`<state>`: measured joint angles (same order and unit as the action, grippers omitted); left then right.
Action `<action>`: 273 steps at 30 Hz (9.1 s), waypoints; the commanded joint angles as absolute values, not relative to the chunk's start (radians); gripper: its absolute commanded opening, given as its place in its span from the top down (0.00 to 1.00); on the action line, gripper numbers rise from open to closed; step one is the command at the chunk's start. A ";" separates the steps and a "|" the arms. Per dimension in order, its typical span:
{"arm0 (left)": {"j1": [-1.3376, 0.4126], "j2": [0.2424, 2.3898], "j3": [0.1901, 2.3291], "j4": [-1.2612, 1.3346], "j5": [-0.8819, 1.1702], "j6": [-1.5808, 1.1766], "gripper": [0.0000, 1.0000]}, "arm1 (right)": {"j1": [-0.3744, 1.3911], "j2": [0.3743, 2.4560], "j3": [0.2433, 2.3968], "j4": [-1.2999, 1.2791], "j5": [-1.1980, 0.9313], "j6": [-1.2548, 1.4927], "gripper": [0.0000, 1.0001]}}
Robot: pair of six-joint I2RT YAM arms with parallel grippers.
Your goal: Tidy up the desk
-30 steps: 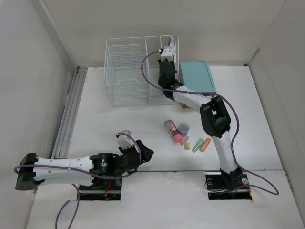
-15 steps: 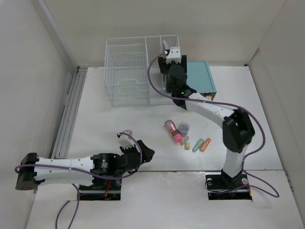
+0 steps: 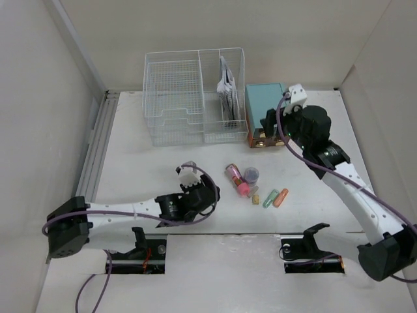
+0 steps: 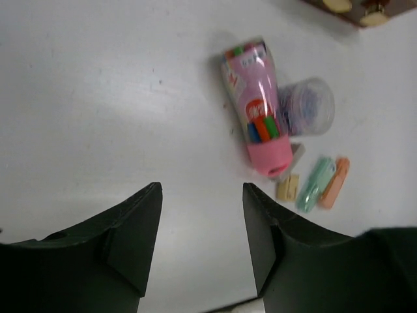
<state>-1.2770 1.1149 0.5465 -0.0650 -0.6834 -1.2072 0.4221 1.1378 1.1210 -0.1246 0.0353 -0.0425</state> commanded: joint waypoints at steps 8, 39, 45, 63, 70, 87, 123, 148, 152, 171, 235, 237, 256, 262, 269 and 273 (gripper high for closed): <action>-1.032 1.445 0.776 0.215 -0.459 -1.155 0.33 | 0.238 1.127 0.907 -0.170 -0.399 0.212 0.24; -0.956 1.835 1.031 0.133 -0.403 -1.172 0.30 | 0.184 1.594 1.048 0.064 -0.129 0.422 0.35; -0.956 1.844 1.022 0.133 -0.403 -1.163 0.31 | 0.175 1.542 0.996 0.121 -0.112 0.434 0.35; -1.014 1.807 0.959 0.115 -0.425 -1.200 0.63 | 0.175 1.435 0.867 0.195 -0.136 0.451 0.71; -1.034 1.805 0.936 0.063 -0.434 -1.200 0.63 | 0.175 1.335 0.802 0.117 -0.158 0.407 0.72; -1.029 1.614 0.998 -0.101 -0.552 -1.115 0.81 | 0.175 1.151 0.703 -0.070 -0.206 0.330 0.72; -0.873 1.880 1.834 -0.255 -0.350 -0.762 0.81 | 0.175 0.882 0.805 -0.535 -0.365 0.110 0.24; -0.913 2.092 2.057 -0.288 -0.245 -0.681 0.82 | 0.000 0.804 0.888 -0.577 -0.299 0.126 0.88; -0.923 2.111 2.057 -0.288 -0.236 -0.681 0.81 | -0.028 0.813 0.879 -0.568 -0.342 0.126 0.88; -0.951 2.065 2.074 -0.310 -0.307 -0.629 0.23 | -0.057 0.785 0.861 -0.558 -0.380 0.126 0.77; -1.213 1.841 1.183 0.127 -0.575 -0.643 0.20 | 0.118 1.606 1.173 -0.147 -0.451 0.186 1.00; -1.213 1.882 1.209 0.114 -0.575 -0.643 0.20 | 0.118 1.615 1.173 -0.135 -0.451 0.195 1.00; -1.155 2.011 1.305 0.003 -0.661 -0.678 0.43 | 0.118 1.595 1.200 -0.103 -0.517 0.177 0.85; -1.155 2.011 1.315 0.026 -0.641 -0.655 0.77 | 0.118 1.450 1.155 -0.156 -0.580 0.127 0.43; -1.155 1.912 1.223 0.075 -0.601 -0.686 1.00 | 0.048 1.292 1.105 -0.307 -0.391 0.149 0.37; -1.155 1.810 1.163 0.110 -0.556 -0.695 1.00 | -0.012 1.281 1.046 -0.307 -0.304 0.183 0.36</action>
<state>-1.1572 1.9396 1.1797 0.0483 -0.5827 -0.6746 0.0177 1.2701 1.0897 -0.2745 -0.4122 0.1547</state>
